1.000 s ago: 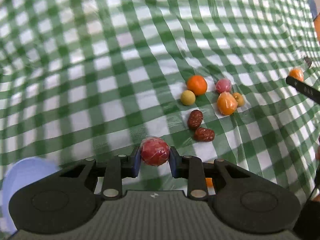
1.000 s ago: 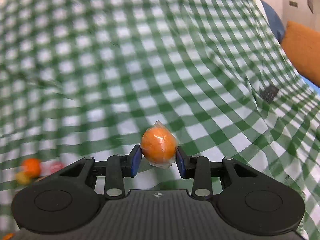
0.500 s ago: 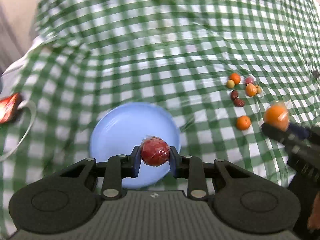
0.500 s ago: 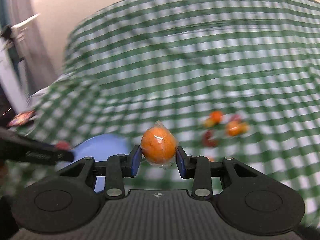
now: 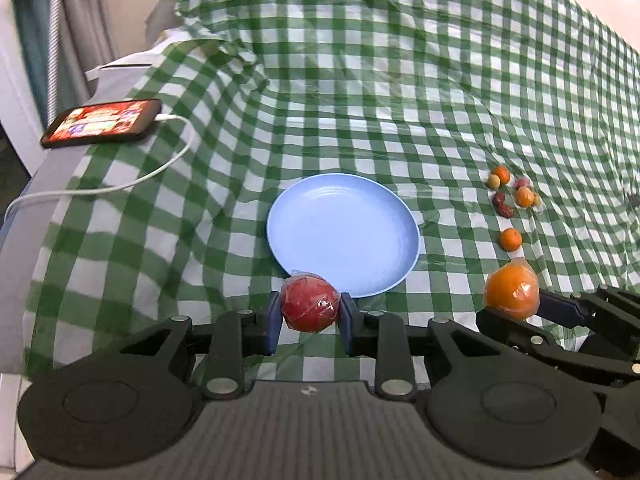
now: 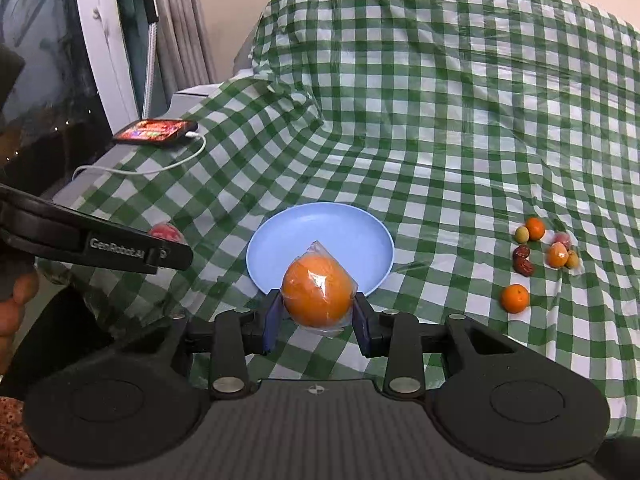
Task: Organize fruits
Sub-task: 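Carry the apple and orange over the blue plate and release both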
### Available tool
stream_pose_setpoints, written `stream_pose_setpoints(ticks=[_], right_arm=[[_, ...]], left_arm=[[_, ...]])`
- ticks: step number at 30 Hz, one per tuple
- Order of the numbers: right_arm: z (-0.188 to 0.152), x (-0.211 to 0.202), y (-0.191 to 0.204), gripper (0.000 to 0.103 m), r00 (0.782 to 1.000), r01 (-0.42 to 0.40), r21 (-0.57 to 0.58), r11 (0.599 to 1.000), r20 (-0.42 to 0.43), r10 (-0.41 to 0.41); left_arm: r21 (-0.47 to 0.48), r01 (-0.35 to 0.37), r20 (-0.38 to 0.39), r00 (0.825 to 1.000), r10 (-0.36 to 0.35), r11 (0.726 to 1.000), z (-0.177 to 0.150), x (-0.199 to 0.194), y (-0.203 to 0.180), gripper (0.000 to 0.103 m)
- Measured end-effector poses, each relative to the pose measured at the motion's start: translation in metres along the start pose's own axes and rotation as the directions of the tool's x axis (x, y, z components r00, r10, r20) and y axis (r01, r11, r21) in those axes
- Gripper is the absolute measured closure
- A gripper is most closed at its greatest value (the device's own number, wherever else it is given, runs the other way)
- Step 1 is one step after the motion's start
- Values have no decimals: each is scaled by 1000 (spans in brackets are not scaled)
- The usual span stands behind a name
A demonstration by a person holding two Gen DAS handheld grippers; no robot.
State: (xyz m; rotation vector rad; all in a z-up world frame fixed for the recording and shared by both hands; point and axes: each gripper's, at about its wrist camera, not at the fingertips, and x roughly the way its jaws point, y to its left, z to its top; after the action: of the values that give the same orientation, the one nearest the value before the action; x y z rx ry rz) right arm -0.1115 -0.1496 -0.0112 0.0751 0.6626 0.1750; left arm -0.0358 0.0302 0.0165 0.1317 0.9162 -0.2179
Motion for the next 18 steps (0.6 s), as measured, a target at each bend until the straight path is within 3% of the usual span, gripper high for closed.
stream_pose_setpoints(ticks=[8,18], right_arm=[[-5,-2,13,64,1000,16,-45,999,-20,-17],[-7,9,8,64,998,26,-25,999,-62,-28]], left_arm=[[-47,33,30,999,-31,998,-2,0,13,71],[-71,29,7,1000,-29,997,-2,13,20,71]])
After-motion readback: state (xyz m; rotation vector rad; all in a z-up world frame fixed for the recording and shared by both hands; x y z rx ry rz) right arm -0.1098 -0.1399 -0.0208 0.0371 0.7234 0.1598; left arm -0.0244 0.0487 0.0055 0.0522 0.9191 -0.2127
